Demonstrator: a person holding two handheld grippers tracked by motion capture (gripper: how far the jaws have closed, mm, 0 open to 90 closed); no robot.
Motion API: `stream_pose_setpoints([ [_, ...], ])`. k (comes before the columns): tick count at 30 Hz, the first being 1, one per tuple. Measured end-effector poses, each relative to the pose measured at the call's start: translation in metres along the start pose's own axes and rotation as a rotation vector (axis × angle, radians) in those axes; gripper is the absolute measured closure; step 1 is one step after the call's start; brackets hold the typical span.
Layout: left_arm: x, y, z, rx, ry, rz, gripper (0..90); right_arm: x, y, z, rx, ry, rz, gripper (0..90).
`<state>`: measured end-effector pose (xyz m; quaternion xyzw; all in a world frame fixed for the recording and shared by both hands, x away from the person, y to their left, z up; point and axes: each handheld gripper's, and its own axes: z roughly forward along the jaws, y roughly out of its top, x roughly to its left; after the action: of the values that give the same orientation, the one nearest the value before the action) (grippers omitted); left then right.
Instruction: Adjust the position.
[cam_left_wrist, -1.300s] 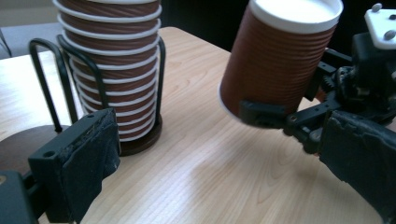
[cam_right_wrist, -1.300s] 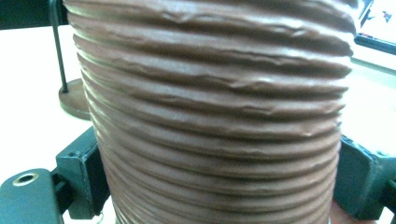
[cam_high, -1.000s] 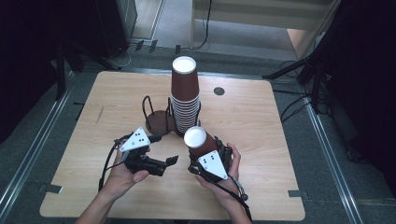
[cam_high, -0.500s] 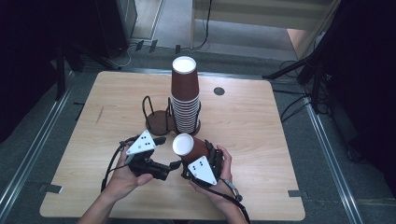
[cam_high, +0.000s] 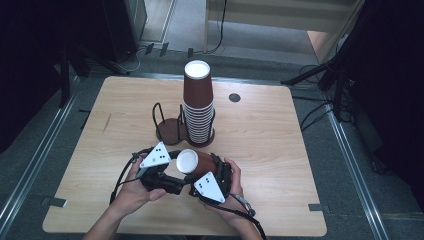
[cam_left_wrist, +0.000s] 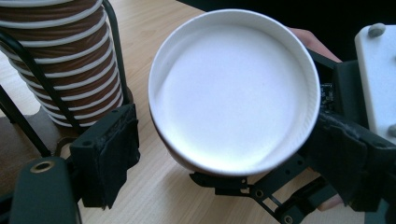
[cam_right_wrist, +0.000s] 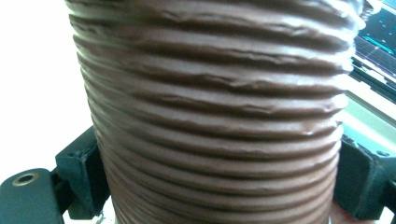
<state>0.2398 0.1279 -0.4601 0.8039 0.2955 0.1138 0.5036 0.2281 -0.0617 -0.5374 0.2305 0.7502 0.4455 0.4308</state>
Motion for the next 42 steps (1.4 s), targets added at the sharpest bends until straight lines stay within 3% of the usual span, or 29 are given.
stream_pose_setpoints([
  [8, -0.001, 0.000, 0.002, 0.034, -0.022, -0.002, 14.7, 0.009, -0.002, 0.001, -0.002, 0.035, -0.066, 9.4],
  [10, -0.001, -0.001, 0.002, 0.046, -0.002, 0.002, 18.8, 0.010, -0.002, 0.001, -0.002, 0.036, -0.072, 9.2],
  [12, 0.000, -0.001, 0.003, 0.055, -0.015, 0.001, 21.2, 0.011, -0.003, 0.002, 0.004, 0.036, -0.088, 8.4],
  [19, 0.006, -0.001, 0.000, 0.025, -0.044, -0.035, 22.7, 0.008, -0.004, 0.002, -0.022, 0.061, -0.051, 6.5],
  [24, 0.007, -0.001, -0.001, 0.021, -0.061, -0.034, 23.2, 0.007, -0.003, 0.000, -0.032, 0.055, -0.054, 5.4],
  [29, 0.009, 0.000, -0.003, 0.019, -0.075, -0.043, 23.5, 0.005, -0.001, -0.003, -0.025, 0.082, -0.029, 4.4],
  [36, 0.008, 0.000, -0.004, 0.014, -0.059, -0.034, 23.7, 0.002, 0.002, -0.005, -0.023, 0.102, -0.019, 0.0],
  [42, 0.012, 0.000, -0.006, -0.027, -0.062, -0.064, 23.5, -0.004, 0.004, -0.008, -0.034, 0.087, 0.007, 0.0],
])
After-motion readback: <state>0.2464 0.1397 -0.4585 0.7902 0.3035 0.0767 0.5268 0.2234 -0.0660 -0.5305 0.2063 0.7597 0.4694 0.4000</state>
